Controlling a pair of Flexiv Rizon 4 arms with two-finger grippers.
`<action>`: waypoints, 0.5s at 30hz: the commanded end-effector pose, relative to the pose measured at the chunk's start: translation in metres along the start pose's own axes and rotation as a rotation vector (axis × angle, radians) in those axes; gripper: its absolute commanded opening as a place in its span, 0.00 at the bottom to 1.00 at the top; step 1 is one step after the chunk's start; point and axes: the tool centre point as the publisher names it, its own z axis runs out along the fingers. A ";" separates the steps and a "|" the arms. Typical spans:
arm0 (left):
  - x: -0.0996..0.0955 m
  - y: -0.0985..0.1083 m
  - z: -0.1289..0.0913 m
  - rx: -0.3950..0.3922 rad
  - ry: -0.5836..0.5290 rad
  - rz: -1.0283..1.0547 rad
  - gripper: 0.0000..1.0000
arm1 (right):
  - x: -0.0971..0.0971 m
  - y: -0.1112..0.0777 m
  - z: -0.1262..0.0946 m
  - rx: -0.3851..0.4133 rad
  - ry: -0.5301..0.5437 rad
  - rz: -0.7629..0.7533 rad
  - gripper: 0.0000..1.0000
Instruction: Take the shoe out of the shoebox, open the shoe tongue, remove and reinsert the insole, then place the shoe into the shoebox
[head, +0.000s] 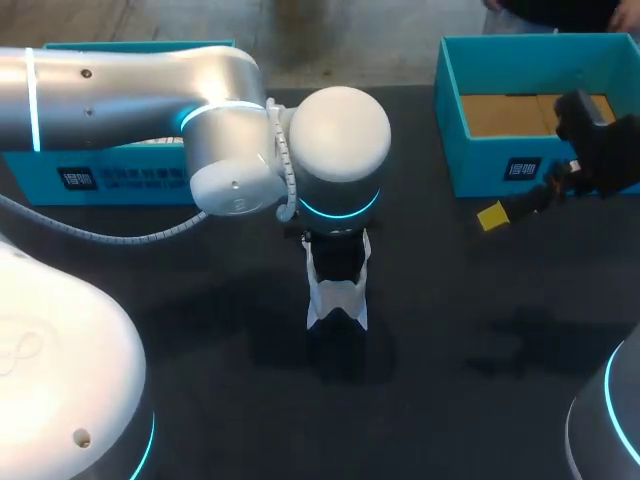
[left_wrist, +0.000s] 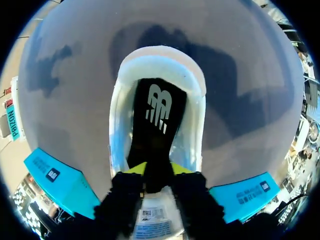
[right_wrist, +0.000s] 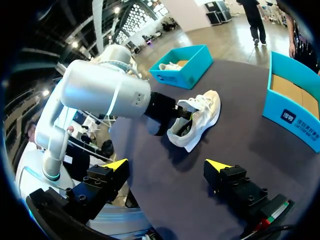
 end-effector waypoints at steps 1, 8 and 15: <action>-0.002 0.000 0.000 0.001 0.001 0.000 1.00 | 0.000 0.000 0.001 0.002 -0.002 0.002 1.00; -0.002 0.000 -0.001 -0.003 0.003 0.007 1.00 | 0.000 0.000 0.001 0.002 -0.002 0.002 1.00; 0.000 0.003 -0.007 -0.015 0.003 0.015 1.00 | 0.000 0.000 0.001 0.002 -0.002 0.002 1.00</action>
